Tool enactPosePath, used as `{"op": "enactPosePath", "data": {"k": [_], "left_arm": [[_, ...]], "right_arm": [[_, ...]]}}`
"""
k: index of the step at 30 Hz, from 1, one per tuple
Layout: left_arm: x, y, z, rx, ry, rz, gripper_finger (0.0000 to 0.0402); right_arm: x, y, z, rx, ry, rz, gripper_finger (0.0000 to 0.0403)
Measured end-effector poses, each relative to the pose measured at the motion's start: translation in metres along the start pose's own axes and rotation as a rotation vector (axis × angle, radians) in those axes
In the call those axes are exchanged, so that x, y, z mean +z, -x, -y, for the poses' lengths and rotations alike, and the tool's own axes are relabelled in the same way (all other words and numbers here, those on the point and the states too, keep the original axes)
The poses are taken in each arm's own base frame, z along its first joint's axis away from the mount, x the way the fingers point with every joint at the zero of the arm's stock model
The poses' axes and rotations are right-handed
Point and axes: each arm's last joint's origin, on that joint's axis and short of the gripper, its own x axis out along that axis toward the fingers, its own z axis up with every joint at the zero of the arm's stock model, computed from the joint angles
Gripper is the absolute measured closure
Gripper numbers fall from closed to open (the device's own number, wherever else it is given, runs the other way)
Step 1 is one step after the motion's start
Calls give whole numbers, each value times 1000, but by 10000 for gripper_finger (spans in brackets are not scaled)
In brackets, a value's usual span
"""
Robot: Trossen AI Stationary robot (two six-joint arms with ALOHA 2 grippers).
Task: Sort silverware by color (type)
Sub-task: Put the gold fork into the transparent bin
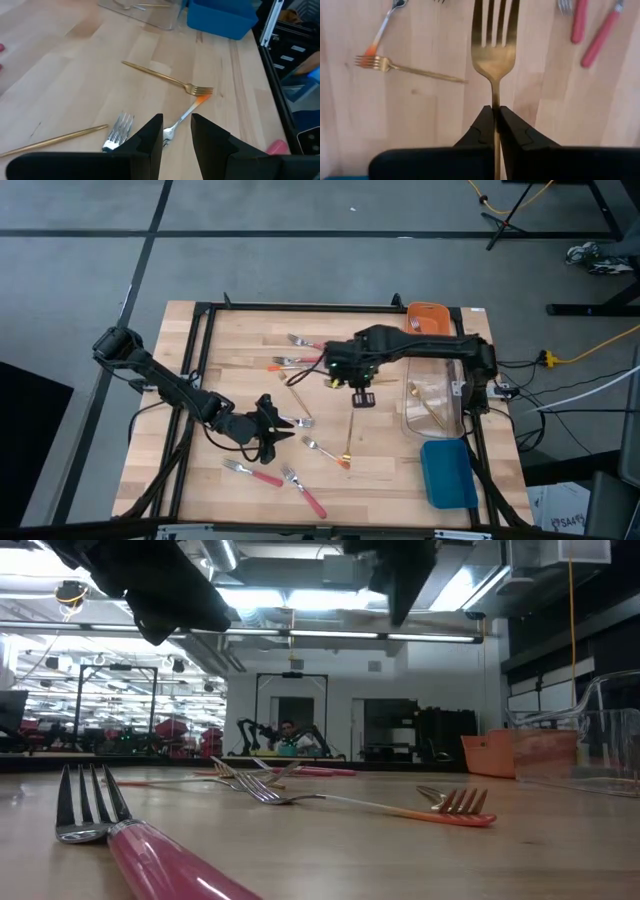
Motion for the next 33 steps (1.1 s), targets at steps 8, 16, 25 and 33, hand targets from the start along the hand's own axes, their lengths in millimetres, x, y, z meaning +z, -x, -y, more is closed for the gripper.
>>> {"op": "enactPosePath", "data": {"k": [8, 16, 25, 33], "left_arm": [[1, 0, -1, 16, 3, 10, 308], [1, 0, -1, 19, 3, 11, 308], [1, 0, -2, 26, 1, 14, 308], [1, 0, -2, 27, -3, 14, 308]], "right_arm": [[-41, 57, -5, -28, -165, 52, 403], [-116, 90, -31, -104, -429, 137, 403], [-210, 62, -40, -108, -923, 202, 403], [-246, 17, -40, -44, -1078, 161, 403]]}}
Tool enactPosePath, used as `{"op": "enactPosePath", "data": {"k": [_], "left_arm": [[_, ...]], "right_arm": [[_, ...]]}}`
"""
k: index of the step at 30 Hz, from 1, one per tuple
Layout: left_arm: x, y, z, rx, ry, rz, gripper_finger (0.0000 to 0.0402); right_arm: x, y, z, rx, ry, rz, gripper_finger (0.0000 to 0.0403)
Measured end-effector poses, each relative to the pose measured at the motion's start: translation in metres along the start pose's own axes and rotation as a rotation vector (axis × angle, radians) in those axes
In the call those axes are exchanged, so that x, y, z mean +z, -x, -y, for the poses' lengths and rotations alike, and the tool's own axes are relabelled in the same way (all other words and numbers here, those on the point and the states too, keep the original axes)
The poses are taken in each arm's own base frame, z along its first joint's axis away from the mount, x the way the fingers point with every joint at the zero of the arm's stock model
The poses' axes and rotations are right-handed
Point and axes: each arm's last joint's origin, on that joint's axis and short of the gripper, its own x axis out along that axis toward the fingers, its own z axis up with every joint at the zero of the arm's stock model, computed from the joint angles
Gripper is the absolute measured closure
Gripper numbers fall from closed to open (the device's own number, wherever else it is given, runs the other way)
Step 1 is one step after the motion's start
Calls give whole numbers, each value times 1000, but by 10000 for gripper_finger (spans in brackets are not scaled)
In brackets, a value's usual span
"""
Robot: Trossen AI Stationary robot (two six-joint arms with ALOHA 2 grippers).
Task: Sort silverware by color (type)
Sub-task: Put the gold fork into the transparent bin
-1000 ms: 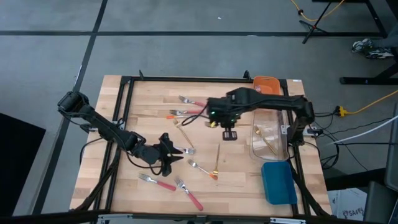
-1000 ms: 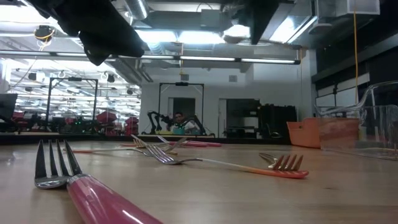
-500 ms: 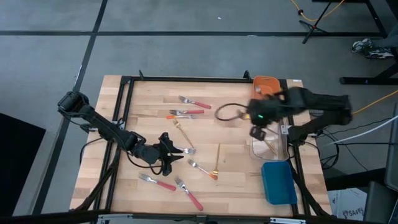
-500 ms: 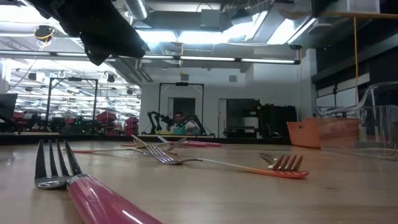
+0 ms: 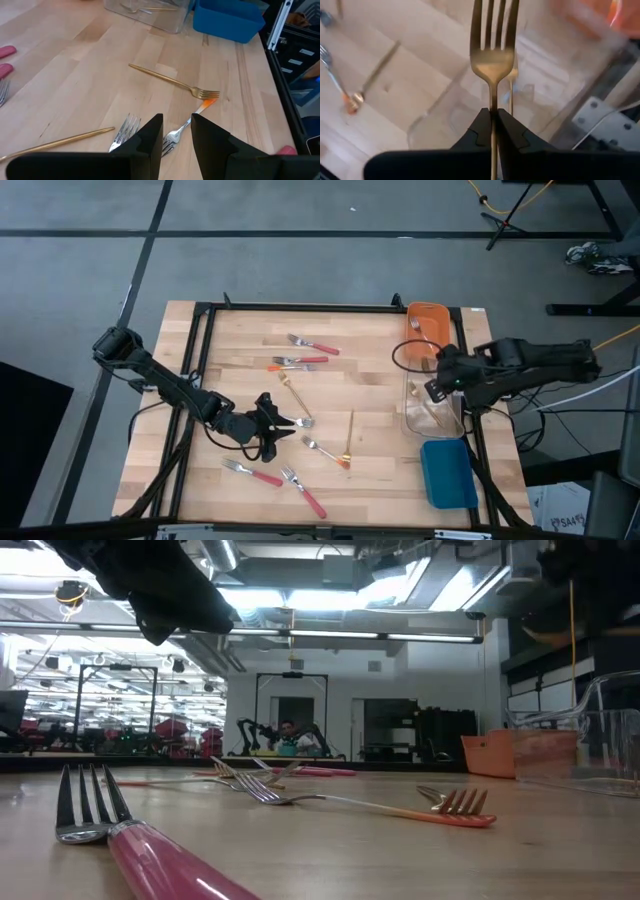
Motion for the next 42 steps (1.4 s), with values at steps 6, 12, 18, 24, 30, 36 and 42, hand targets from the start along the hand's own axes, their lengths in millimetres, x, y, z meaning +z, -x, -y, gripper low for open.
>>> {"op": "enactPosePath", "data": {"k": [6, 12, 18, 24, 30, 36, 42], "left_arm": [[0, 0, 0, 0, -4, 0, 308], [0, 0, 0, 0, -5, 0, 308], [1, -1, -1, 5, -3, 1, 308], [3, -3, -6, 23, 8, 6, 308], [6, -6, -10, 40, 17, 10, 308], [6, -6, -11, 43, 19, 11, 308], [6, -6, -11, 41, 19, 9, 308]], "right_arm": [[-9, -32, 4, -6, 5, -82, 403], [-13, -49, 5, -19, 7, -117, 403], [-12, -48, 5, -7, 9, -94, 403], [-10, -48, 5, -32, 18, -44, 403], [-8, -49, 6, -78, 22, 33, 403], [-11, -68, 7, -112, 27, 35, 403], [-18, -97, 12, -108, 44, 17, 403]]}}
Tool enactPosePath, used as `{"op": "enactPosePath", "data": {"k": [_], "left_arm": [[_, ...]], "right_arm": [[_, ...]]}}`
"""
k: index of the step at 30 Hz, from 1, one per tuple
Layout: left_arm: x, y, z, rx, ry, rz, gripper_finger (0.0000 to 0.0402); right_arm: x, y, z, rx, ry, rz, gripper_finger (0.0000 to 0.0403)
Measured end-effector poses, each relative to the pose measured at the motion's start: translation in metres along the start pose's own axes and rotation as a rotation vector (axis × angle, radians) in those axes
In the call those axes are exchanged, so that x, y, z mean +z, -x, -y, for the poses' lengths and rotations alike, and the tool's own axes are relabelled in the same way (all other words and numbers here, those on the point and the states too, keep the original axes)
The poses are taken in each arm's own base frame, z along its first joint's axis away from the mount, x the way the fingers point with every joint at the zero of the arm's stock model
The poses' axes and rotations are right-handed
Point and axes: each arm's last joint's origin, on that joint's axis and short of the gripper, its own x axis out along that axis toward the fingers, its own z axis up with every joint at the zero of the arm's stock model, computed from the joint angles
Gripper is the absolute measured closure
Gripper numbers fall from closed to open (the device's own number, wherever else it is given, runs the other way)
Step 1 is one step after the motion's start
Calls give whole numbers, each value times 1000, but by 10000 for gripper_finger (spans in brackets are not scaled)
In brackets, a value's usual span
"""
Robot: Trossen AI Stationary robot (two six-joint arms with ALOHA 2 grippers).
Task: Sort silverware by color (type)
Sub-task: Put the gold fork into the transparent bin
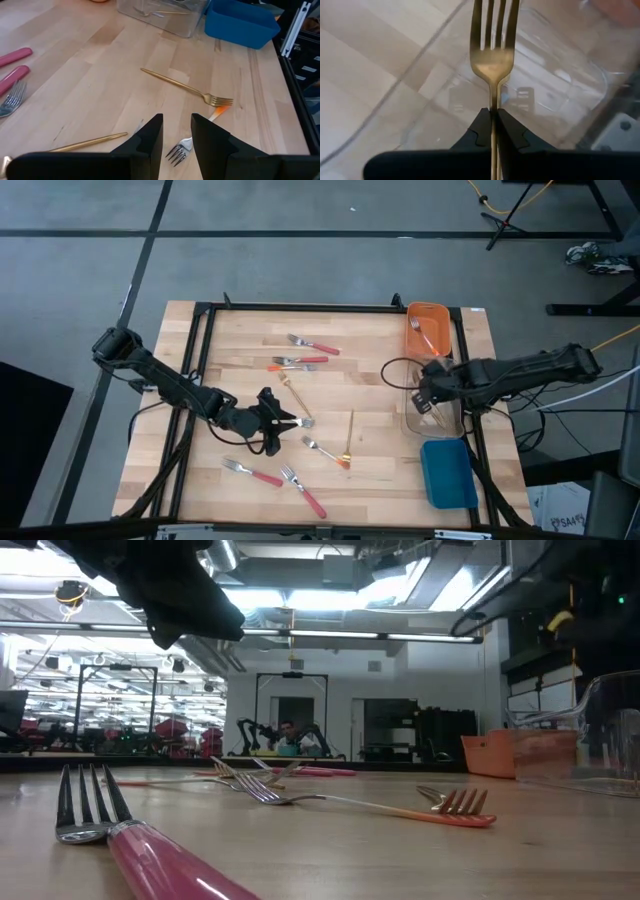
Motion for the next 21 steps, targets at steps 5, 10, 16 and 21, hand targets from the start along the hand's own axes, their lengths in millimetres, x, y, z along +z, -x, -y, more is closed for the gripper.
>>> {"op": "enactPosePath", "data": {"k": [5, 10, 16, 21], "left_arm": [[0, 0, 0, 0, 0, 0, 308], [0, 0, 0, -1, 0, -1, 308], [0, 0, 0, -1, 0, -1, 308], [0, 0, 0, -1, 0, -1, 308]], "right_arm": [[-4, -17, 2, -1, 42, 21, 403], [-8, -30, 5, -19, 63, 19, 403], [-15, -46, 11, -31, 65, 12, 403], [-19, -55, 15, -35, 66, 10, 397]]}}
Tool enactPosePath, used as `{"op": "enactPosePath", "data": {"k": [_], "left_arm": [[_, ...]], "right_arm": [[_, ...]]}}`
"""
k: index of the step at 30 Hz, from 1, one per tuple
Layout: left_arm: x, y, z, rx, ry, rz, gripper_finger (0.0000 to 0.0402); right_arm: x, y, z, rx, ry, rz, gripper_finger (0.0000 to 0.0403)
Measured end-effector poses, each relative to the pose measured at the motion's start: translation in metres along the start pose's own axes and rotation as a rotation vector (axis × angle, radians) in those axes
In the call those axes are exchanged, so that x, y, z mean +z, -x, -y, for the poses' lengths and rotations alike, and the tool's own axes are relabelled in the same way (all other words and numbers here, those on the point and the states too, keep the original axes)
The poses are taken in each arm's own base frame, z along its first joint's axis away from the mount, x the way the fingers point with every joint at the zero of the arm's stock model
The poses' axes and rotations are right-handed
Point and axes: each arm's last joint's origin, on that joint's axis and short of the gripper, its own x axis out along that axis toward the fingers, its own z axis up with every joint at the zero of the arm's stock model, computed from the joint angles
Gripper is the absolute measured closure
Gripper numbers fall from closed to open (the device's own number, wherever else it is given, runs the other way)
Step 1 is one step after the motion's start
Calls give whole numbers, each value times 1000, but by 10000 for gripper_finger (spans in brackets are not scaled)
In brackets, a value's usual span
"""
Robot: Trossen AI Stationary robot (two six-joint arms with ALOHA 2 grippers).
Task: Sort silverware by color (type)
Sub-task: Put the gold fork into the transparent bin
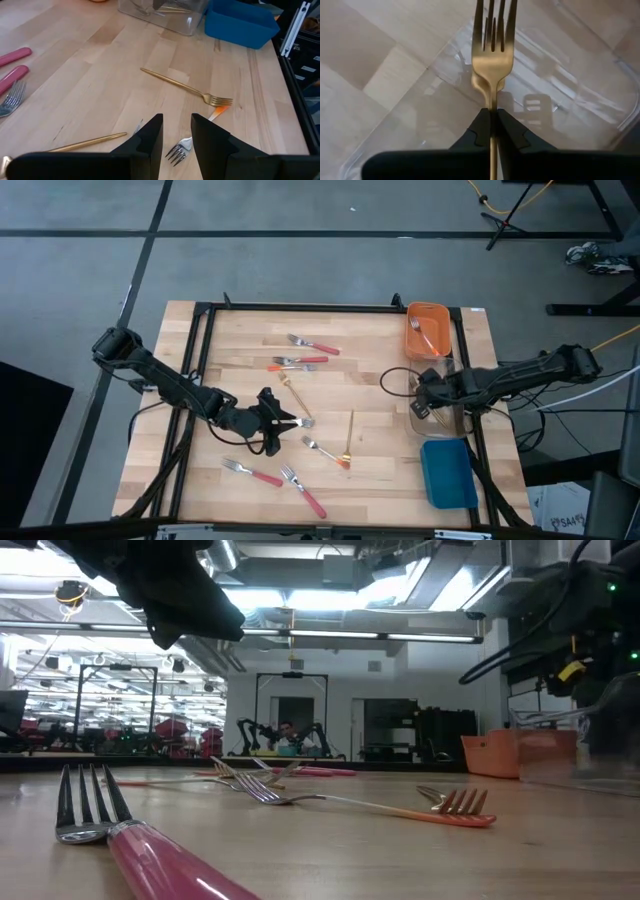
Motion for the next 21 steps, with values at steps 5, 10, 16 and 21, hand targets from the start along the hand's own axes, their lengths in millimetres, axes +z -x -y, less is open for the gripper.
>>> {"op": "enactPosePath", "data": {"k": [5, 10, 16, 21], "left_arm": [[0, 0, 0, 0, 0, 0, 308], [0, 0, 0, 0, 0, 0, 308], [0, 0, 0, 0, 0, 0, 308], [0, 0, 0, 0, 1, 0, 308]], "right_arm": [[-1, -2, 0, 2, -1, 1, 387], [-1, -2, 0, 2, -1, 1, 375], [-1, -2, 1, 1, 0, 0, 351], [-1, -2, 1, 0, 0, 0, 331]]}}
